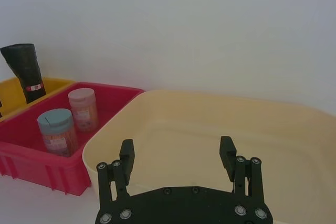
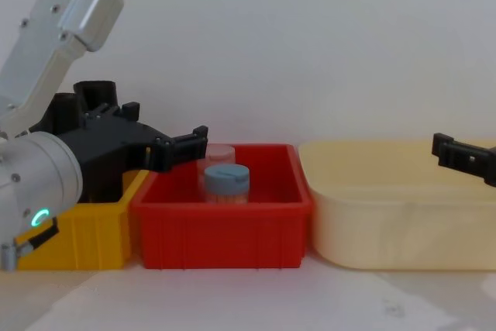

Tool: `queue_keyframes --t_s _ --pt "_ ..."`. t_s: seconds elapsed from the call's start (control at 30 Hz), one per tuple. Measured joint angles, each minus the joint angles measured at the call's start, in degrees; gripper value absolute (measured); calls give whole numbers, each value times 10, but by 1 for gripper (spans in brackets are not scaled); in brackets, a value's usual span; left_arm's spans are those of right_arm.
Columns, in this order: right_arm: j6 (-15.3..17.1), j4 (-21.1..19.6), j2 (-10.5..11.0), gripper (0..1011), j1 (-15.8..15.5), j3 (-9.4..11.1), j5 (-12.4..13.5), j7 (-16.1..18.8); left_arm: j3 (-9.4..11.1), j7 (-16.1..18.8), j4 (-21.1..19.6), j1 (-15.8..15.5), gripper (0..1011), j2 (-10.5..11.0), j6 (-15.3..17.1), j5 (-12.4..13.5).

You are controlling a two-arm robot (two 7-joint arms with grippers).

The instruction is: Pick up the garbage bag with the one hand and transfer it to the other hand.

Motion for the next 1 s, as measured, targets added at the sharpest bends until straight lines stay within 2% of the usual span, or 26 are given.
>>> queue_keyframes --t_s 1.0 --pt "0 0 0 1001 0 0 0 0 0 0 0 0 1001 0 0 0"
